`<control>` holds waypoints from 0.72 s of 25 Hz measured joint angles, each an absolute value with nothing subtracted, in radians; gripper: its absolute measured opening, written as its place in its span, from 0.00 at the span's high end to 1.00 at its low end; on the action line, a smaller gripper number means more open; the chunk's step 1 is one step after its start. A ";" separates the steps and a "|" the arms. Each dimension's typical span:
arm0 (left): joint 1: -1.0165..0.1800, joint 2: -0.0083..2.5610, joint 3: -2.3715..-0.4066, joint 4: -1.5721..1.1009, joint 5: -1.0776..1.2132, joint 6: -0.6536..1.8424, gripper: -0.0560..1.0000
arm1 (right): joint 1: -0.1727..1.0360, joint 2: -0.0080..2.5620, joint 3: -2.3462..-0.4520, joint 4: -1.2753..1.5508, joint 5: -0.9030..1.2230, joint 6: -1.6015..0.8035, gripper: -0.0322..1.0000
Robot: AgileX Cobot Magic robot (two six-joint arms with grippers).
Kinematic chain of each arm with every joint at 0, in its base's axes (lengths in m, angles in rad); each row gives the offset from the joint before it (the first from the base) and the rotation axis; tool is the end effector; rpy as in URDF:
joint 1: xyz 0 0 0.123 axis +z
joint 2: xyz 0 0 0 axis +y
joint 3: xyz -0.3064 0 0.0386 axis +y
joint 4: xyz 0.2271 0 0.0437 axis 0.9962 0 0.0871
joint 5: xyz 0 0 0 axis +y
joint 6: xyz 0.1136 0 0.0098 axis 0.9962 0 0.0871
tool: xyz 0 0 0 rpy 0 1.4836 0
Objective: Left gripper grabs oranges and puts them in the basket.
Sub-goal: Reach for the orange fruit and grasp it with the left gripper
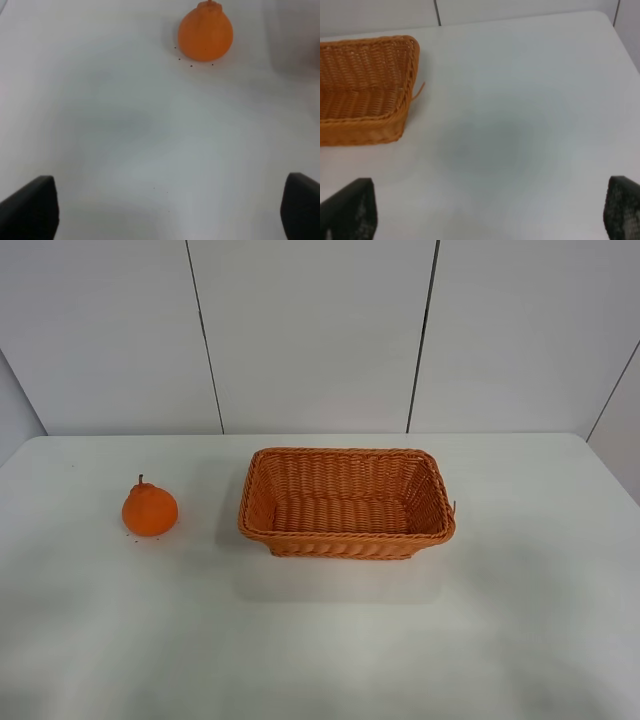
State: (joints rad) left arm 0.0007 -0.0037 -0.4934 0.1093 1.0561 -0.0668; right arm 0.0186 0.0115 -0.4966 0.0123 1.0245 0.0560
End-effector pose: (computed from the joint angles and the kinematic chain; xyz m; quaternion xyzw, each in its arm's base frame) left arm -0.0266 0.0108 0.2557 -0.0306 0.8510 0.0373 0.5230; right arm -0.0229 0.0008 0.2597 0.0158 0.8475 0.0259 0.5300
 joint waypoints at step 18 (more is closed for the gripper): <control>0.001 -0.004 -0.495 0.129 1.050 -0.064 0.01 | 0.019 0.012 -0.497 0.012 1.024 0.056 0.30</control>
State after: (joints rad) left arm 0.0007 -0.0037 -0.4945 0.1291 1.0504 -0.0643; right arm 0.0186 0.0115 -0.4966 0.0123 1.0245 0.0560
